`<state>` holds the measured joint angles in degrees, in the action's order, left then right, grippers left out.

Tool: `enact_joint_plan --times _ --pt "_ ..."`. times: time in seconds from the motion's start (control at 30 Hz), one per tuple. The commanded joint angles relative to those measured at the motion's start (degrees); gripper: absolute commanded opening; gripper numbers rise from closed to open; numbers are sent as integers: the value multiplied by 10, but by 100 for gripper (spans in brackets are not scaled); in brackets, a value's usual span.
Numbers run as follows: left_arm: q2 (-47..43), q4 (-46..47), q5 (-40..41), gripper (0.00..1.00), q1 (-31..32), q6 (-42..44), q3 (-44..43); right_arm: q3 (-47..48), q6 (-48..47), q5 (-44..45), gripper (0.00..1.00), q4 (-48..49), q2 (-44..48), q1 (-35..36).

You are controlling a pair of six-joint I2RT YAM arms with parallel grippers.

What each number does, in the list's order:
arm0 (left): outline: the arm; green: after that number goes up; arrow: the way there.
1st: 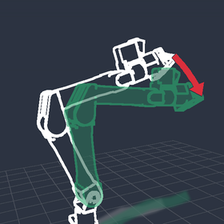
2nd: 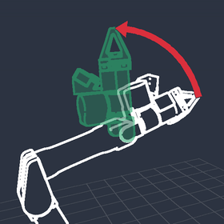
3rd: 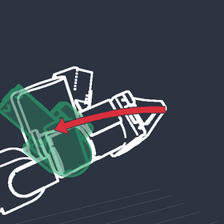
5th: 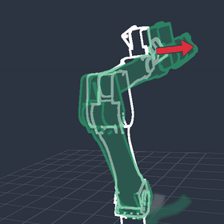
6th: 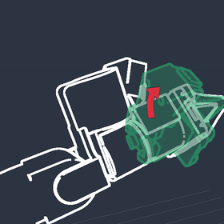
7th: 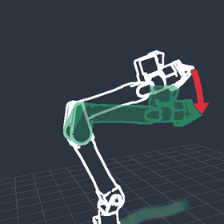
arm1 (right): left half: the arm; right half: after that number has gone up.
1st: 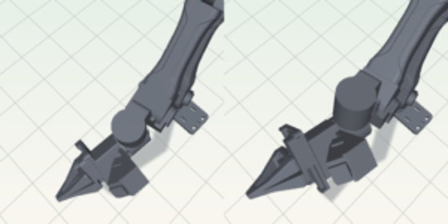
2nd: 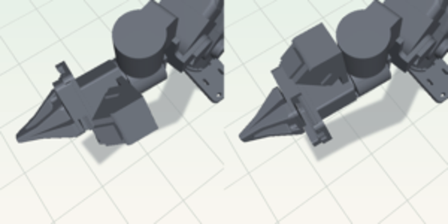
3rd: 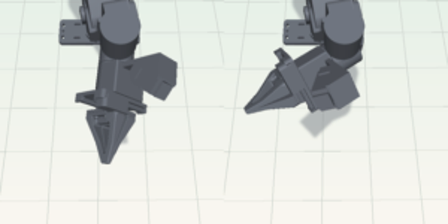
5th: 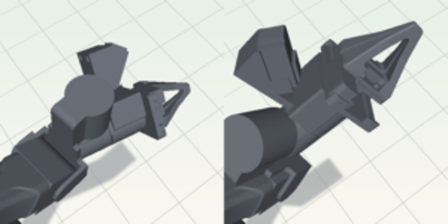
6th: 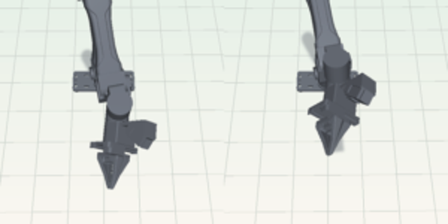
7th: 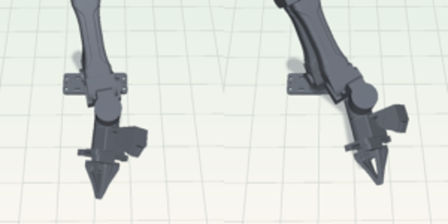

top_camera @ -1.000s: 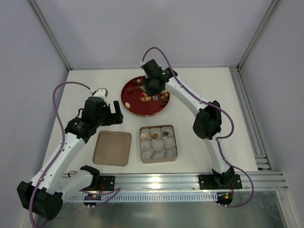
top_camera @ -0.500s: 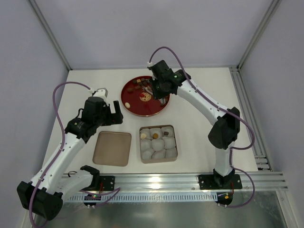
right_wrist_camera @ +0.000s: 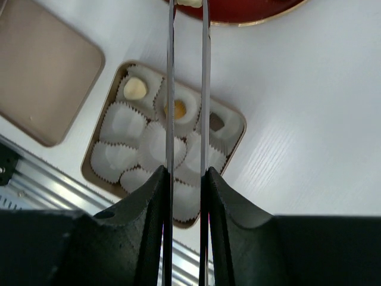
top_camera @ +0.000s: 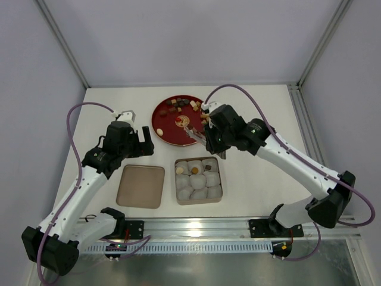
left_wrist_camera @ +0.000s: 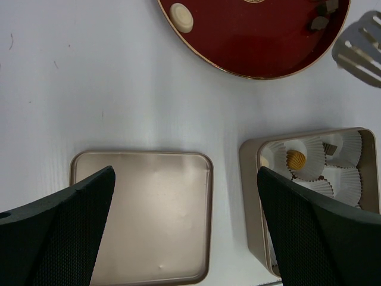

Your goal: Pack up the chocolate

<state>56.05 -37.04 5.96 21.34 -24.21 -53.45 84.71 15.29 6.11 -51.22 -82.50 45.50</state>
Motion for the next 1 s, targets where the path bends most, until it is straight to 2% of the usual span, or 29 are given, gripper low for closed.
enact_joint_plan --times 0.0,0.37,0.6,0.97 --pt "1 6 5 100 -2 -2 -15 -52 31 12 30 6 69 25" --pt "1 5 9 100 -2 -2 -15 -168 138 28 30 -18 180 150" --pt "2 4 7 100 -2 -2 -15 -199 186 41 30 -7 173 224" --pt "1 4 7 100 -2 -2 -14 -212 188 29 31 25 136 246"
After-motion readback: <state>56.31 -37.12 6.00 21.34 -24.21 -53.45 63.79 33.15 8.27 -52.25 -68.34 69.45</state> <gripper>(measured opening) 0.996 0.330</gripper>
